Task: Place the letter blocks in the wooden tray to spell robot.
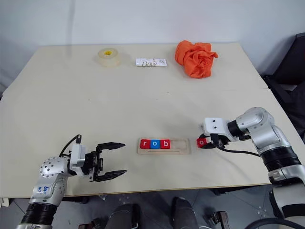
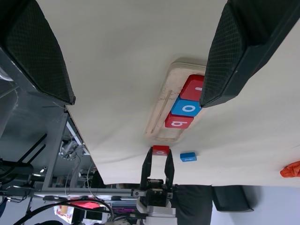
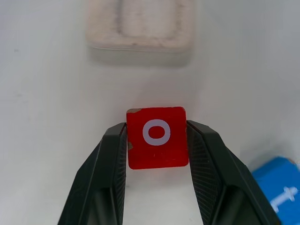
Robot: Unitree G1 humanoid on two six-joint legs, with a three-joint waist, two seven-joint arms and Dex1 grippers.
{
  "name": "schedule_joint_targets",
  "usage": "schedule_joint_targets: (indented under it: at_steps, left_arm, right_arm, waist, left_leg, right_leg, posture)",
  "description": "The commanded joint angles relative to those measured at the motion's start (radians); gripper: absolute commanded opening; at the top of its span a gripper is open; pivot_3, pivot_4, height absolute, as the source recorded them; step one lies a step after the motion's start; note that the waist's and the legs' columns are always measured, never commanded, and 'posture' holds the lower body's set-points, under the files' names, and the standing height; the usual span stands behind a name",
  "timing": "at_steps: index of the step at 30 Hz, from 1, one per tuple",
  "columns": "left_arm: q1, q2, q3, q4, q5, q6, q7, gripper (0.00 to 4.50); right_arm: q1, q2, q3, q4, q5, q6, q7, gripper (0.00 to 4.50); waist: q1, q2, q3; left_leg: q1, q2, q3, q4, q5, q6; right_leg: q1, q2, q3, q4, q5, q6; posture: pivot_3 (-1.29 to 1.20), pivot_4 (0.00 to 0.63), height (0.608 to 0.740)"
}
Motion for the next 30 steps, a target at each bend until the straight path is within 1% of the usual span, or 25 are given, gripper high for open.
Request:
schedule_joint_targets:
  at_steps: [1,4,7,12,15,19,30]
  left_arm:
    - [-0.018,0.015,0.007,0.003,-0.024,-0.004,-0.023,4.50]
    - [-0.045,0.018,0.010,0.037,-0.021,-0.005,-0.038,4.50]
    - [-0.081,0.015,0.005,0.075,-0.016,-0.012,-0.051,4.50]
    - [-0.123,0.001,-0.007,0.113,-0.011,-0.019,-0.066,4.50]
    - [-0.135,-0.006,-0.011,0.125,-0.008,-0.024,-0.070,4.50]
    - [-0.131,-0.006,-0.009,0.125,-0.009,-0.029,-0.071,4.50]
    - [-0.088,0.001,0.001,0.085,-0.015,-0.031,-0.054,4.50]
  right_arm:
    - [0.036,-0.007,-0.093,-0.243,0.113,0.256,-0.050,1.45]
    - [0.053,-0.028,-0.081,-0.392,0.120,0.434,-0.090,1.45]
    - [0.047,0.006,-0.071,-0.507,0.157,0.578,-0.142,1.45]
    - [0.032,0.059,-0.003,-0.561,0.141,0.668,-0.220,1.45]
    - [0.025,0.084,0.052,-0.565,0.115,0.684,-0.260,1.45]
    - [0.004,0.099,0.090,-0.546,0.100,0.681,-0.285,1.45]
    - [-0.020,0.114,0.163,-0.482,0.060,0.615,-0.295,1.45]
  waist:
    - [0.001,0.000,0.000]
    - [0.001,0.000,0.000]
    - [0.001,0.000,0.000]
    - [0.000,0.000,0.000]
    - [0.000,0.000,0.000]
    - [-0.001,0.000,0.000]
    - [-0.001,0.000,0.000]
  left_leg:
    - [0.000,0.000,0.000,0.000,0.000,0.000]
    - [0.000,0.000,0.000,0.000,-0.001,-0.001]
    - [0.000,0.000,0.000,0.000,-0.001,0.000]
    - [-0.001,0.000,-0.001,0.000,-0.001,0.000]
    - [-0.001,0.000,0.000,0.000,-0.001,0.000]
    - [-0.001,0.000,0.000,0.000,-0.001,0.000]
    - [-0.001,0.000,0.000,0.000,-0.001,0.000]
  right_leg:
    - [0.000,0.000,0.000,0.000,0.000,-0.001]
    - [0.000,0.000,0.000,0.000,0.000,-0.001]
    - [0.000,0.000,0.000,0.000,0.000,-0.001]
    - [0.000,0.000,-0.001,0.000,-0.001,-0.001]
    - [0.000,0.000,0.000,0.000,-0.001,-0.001]
    - [-0.001,0.000,0.000,0.000,-0.001,-0.001]
    - [-0.001,0.000,-0.001,0.000,-0.001,-0.001]
  posture:
    - [0.00,0.150,0.740]
    - [0.00,0.150,0.740]
    - [0.00,0.150,0.740]
    - [0.00,0.150,0.740]
    - [0.00,0.150,0.740]
    - [0.00,0.150,0.740]
    - [0.00,0.150,0.740]
